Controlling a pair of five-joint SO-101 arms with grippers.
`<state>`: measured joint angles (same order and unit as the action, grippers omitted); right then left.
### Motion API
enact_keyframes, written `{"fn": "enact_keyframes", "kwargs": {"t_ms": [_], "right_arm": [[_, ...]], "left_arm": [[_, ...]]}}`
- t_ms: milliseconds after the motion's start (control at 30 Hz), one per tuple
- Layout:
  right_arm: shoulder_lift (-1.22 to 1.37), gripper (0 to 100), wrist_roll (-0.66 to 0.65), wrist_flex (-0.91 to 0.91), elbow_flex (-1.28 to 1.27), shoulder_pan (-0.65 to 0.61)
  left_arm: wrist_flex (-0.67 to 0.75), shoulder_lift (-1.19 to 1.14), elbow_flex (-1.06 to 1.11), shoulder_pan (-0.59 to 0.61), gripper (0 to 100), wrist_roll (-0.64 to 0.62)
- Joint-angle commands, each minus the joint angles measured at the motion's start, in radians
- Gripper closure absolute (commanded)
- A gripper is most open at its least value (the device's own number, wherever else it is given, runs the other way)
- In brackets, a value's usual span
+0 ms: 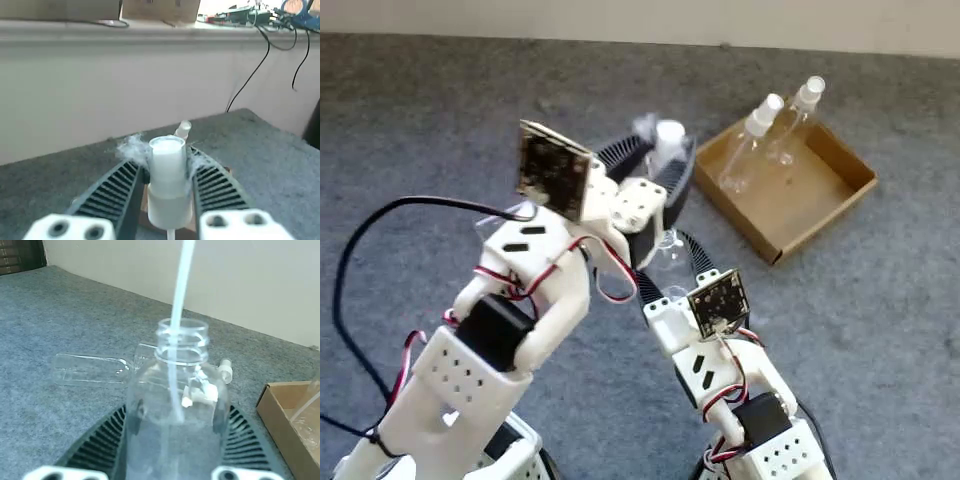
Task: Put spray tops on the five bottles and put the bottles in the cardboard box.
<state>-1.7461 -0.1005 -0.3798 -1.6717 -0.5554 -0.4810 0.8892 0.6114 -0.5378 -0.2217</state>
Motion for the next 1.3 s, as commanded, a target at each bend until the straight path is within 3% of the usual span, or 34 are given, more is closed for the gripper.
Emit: {"fn": "enact_keyframes", "kwargs": {"t_ms": [0, 300, 567, 733, 1033, 1267], "right_arm": [[-0.005, 83.8, 0.005, -0.004, -0.159, -0.005], [-0.004, 83.8, 0.006, -0.004, -0.159, 0.027], [-0.01, 83.8, 0.008, -0.004, -0.159, 0.061], [-0.008, 83.8, 0.009, -0.004, -0.159, 0.061], [-0.005, 83.8, 0.009, -0.004, -0.159, 0.062], [-0.005, 83.8, 0.009, -0.004, -0.159, 0.062]], "left_arm": [[0.025, 0.025, 0.047, -0.01, 98, 0.009], [0.025, 0.031, 0.171, -0.018, 98, 0.009], [0.029, 0.205, 0.326, -0.056, 98, 0.009], [0.16, 0.272, 0.446, -0.062, 98, 0.009], [0.175, 0.277, 0.469, -0.062, 98, 0.012], [0.172, 0.277, 0.47, -0.062, 85, 0.009]]}}
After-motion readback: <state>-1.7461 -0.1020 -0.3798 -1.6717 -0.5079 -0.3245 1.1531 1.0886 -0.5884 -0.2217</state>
